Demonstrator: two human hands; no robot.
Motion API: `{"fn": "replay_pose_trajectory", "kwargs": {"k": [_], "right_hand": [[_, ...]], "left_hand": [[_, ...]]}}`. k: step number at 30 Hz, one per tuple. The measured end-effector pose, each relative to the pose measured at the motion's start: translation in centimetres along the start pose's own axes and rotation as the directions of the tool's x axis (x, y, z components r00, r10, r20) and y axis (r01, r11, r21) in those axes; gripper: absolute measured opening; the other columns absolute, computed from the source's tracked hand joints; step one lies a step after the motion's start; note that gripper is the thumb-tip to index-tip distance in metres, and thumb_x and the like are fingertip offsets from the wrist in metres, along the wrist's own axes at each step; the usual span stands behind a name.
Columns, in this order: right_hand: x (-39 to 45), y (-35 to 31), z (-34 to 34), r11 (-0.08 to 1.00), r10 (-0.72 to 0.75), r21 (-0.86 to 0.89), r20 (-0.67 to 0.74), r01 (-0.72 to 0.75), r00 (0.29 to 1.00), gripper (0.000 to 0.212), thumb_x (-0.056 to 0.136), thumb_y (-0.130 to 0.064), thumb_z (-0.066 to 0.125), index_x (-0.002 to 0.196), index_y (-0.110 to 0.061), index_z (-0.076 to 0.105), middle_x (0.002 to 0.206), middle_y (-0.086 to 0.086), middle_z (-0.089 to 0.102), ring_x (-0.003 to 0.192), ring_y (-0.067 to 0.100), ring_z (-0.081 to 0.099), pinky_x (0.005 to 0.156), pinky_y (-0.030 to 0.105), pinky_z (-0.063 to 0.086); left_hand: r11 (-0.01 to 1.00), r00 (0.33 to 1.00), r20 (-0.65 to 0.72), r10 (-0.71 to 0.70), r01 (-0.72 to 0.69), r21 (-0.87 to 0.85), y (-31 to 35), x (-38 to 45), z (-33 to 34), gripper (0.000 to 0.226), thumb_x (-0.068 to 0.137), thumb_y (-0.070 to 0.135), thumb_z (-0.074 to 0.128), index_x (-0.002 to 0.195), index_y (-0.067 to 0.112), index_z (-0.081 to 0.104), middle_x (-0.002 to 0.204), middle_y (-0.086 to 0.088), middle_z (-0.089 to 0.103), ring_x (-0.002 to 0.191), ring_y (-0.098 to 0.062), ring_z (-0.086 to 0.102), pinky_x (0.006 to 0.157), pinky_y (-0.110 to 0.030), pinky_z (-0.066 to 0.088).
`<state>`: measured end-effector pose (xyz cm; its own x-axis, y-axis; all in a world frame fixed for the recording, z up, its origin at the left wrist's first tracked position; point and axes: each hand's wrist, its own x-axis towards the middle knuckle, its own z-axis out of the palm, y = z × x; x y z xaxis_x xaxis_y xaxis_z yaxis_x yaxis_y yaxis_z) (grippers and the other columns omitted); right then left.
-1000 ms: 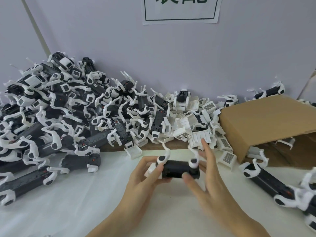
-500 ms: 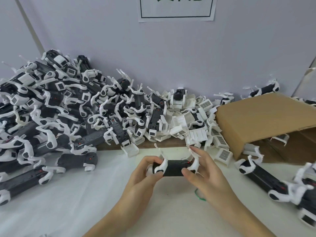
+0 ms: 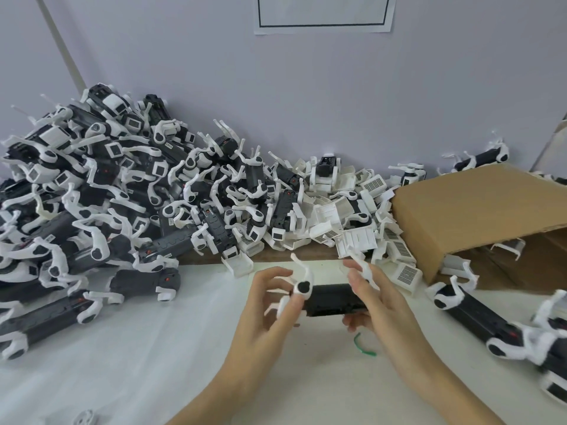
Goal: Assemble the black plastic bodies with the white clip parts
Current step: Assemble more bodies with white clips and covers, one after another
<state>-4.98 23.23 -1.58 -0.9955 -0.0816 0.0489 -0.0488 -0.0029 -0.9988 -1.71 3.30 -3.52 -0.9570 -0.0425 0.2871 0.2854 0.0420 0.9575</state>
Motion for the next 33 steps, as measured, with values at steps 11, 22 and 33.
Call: {"fn": "replay_pose_trajectory", "kwargs": {"k": [11,22,33], "right_hand": [[-0.1,0.0,-1.1,0.944,0.139,-0.309,0.067,-0.112,0.988,0.069,0.089,-0.083,0.033,0.082,-0.022,0.066,0.057,0.003,0.058,0.044,0.021,0.053,0.041,0.022,0.035],[-0.1,1.4,-1.1,0.809,-0.237,-0.473,0.283,0.350,0.929,0.063,0.092,-0.053,0.064,0.150,-0.052,0.040,0.136,-0.029,0.057,0.115,0.004,0.062,0.088,0.015,0.048],[0.5,2.6,-0.5,0.955,-0.065,-0.286,0.067,0.081,0.996,0.034,0.112,-0.028,0.038,0.139,-0.028,0.058,0.094,-0.018,0.075,0.057,-0.005,0.060,0.056,0.007,0.041]], "left_hand": [[0.946,0.967,0.172,0.189,-0.226,0.233,-0.5,-0.2,-0.2,0.051,0.089,0.017,0.087,0.135,0.028,0.067,0.144,0.014,0.063,0.128,-0.017,0.065,0.102,-0.030,0.054],[0.987,0.992,0.007,-0.123,0.123,-0.099,0.1,0.7,-1.0,0.039,0.086,0.043,0.080,0.125,0.041,0.072,0.130,0.008,0.074,0.097,-0.022,0.077,0.074,-0.022,0.056],[0.985,0.993,0.114,-0.022,0.040,-0.165,-0.3,0.8,-0.7,0.046,0.111,0.048,0.047,0.138,0.017,0.068,0.137,-0.010,0.070,0.129,-0.029,0.067,0.108,-0.037,0.053]]}}
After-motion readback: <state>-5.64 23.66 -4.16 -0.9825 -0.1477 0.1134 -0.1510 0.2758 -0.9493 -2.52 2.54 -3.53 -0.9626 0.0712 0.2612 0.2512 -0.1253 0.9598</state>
